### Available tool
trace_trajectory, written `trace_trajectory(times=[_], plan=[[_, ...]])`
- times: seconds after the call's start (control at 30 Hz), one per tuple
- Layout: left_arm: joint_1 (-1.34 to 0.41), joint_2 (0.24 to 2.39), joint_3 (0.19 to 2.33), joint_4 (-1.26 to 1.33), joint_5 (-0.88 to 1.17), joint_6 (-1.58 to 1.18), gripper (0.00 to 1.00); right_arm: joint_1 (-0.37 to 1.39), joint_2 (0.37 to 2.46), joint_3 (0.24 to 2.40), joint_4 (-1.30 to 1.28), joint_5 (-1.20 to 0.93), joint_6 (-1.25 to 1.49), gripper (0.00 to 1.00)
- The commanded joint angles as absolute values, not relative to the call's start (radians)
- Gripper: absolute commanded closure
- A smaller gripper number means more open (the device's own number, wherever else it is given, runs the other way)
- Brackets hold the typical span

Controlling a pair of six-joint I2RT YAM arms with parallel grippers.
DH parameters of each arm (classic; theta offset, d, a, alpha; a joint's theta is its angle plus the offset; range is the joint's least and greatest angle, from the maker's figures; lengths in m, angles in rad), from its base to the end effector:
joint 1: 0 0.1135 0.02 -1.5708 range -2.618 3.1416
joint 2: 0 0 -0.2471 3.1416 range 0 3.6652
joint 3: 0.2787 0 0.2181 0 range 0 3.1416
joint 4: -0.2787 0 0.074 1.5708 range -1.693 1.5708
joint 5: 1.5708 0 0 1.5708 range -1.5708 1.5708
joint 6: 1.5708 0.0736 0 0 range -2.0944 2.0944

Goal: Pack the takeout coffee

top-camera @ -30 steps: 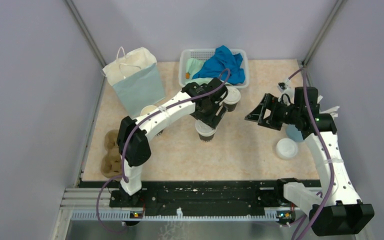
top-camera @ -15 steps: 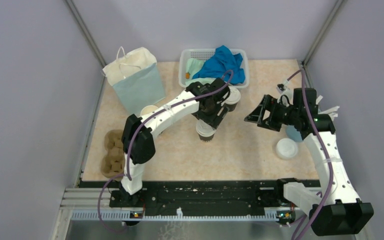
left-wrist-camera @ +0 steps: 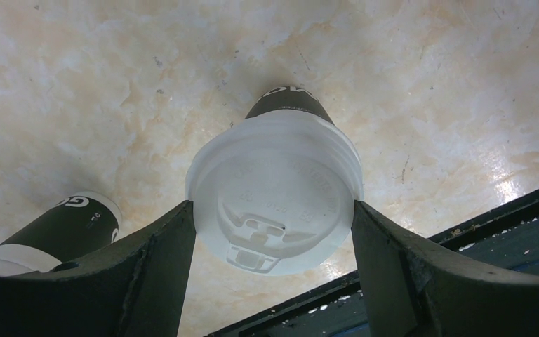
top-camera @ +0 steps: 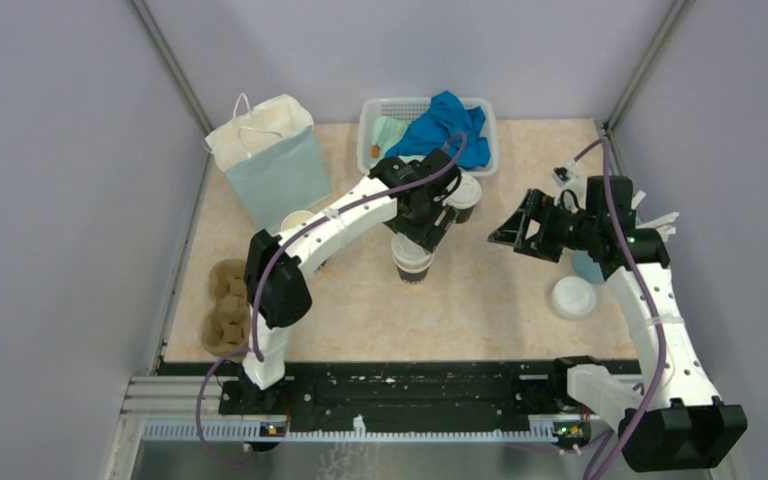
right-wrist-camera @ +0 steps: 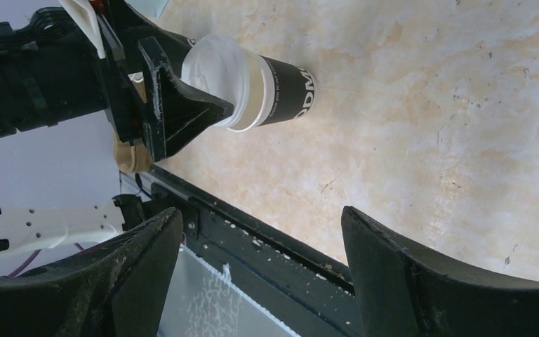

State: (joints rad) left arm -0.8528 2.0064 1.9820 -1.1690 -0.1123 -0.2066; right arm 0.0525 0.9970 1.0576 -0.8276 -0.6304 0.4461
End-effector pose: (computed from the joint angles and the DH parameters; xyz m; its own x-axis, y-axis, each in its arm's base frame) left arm 0.2625 -0.2880 0.2556 -0.7465 0.5448 -0.3820 0.5804 0.8139 0.0264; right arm 0.1851 0.0532 0.3010 -0.8263 0.3056 -0.4730 -0.1216 0.7234 0.6797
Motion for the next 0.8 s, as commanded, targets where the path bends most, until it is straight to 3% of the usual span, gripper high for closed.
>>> trace_trajectory(times=[0.0,0.77], plan=[[-0.857,2.001,2.013,-1.209,-0.119,-0.205,0.23,0.059,0.994,1.051,-0.785,-0.645,0.443,0.17],[-0.856,2.071,2.027,-1.196,-0.109,-0.184,0.20,0.059,0.980,1.048,-0.792,-0.649,0.439,0.17]])
